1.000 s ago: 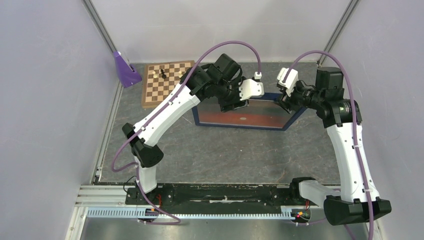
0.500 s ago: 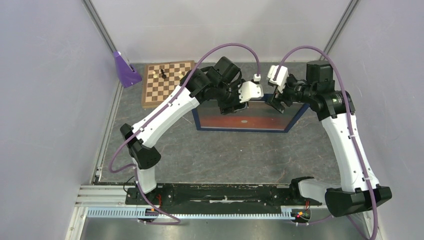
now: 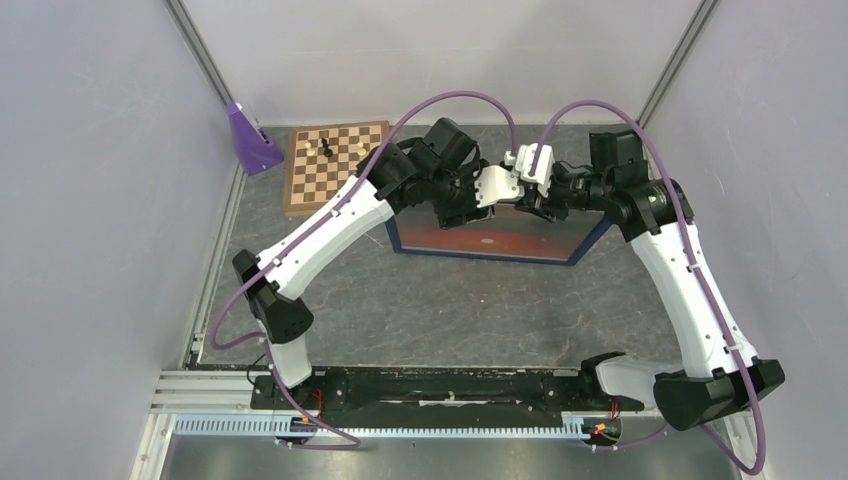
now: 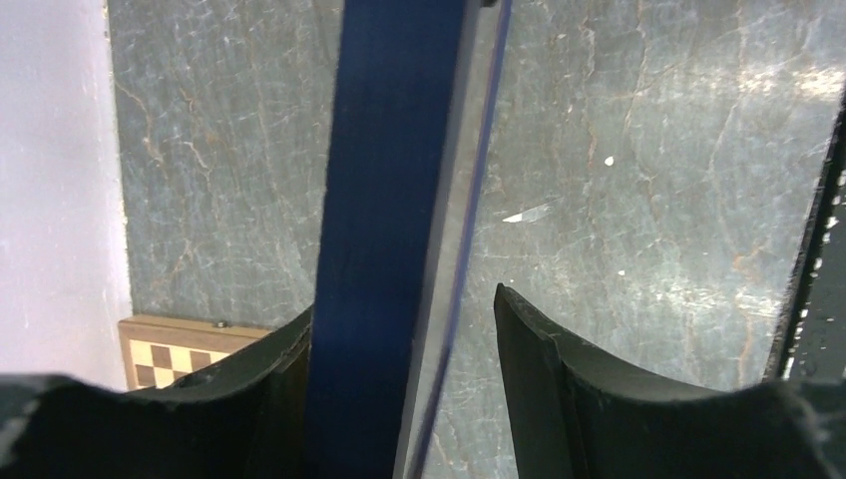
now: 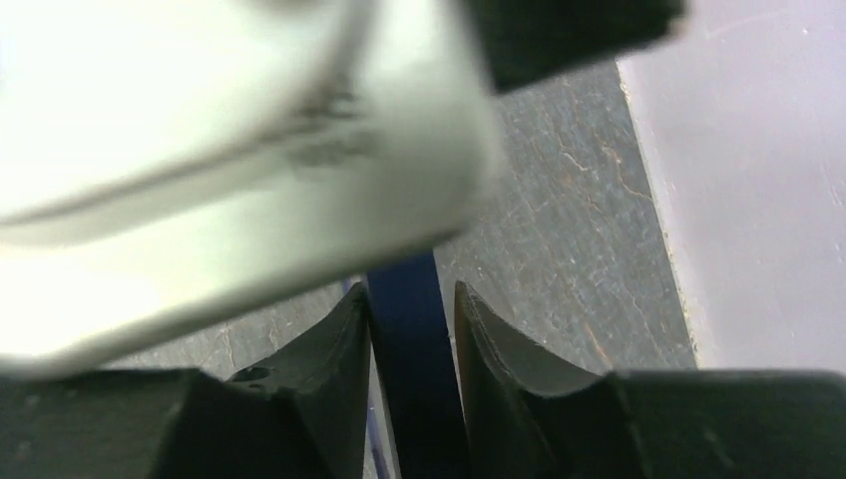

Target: Put the photo into the frame

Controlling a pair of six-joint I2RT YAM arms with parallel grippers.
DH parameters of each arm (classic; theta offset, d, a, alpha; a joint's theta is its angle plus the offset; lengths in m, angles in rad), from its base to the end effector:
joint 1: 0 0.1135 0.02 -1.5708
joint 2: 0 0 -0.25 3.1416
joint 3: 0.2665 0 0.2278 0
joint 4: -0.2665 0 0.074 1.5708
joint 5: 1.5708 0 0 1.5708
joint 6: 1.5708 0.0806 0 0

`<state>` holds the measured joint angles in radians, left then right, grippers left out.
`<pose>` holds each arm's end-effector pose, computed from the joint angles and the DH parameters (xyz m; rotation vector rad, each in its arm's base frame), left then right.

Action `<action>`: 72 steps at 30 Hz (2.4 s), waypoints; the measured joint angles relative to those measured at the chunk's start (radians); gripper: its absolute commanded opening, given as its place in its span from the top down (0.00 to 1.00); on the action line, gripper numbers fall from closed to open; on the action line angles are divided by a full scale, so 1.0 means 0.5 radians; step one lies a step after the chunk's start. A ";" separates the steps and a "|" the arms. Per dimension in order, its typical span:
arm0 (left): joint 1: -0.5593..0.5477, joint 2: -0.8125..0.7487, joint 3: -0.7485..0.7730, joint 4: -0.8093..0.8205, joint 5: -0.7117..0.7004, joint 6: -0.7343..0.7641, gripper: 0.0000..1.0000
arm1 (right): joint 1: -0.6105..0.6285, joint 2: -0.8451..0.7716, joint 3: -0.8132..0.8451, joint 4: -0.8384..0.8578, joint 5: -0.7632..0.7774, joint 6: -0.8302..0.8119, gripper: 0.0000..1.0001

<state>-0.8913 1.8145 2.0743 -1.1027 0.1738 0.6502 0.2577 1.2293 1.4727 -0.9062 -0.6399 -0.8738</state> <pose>0.2275 -0.3038 0.3560 1.7439 1.6804 -0.3202 0.2241 0.1088 0.3749 -1.3983 1.5749 0.3488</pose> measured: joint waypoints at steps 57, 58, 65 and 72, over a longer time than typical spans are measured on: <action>0.772 -0.683 -0.768 0.829 0.153 -0.664 0.17 | -0.883 0.082 -0.198 0.808 0.271 1.717 1.00; 0.772 -0.681 -0.777 0.835 0.160 -0.664 0.17 | -0.912 0.092 -0.201 0.821 0.259 1.727 1.00; 0.772 -0.670 -0.787 0.852 0.217 -0.664 0.17 | -1.055 0.198 -0.190 0.895 0.196 1.746 1.00; 0.772 -0.659 -0.792 0.863 0.250 -0.665 0.17 | -1.151 0.275 -0.165 0.905 0.139 1.702 1.00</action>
<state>-0.5053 1.4849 1.6783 -0.6712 0.2989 0.3180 -0.3180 1.3670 1.3903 -0.4538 -0.5705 -0.0227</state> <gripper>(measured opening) 0.828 0.266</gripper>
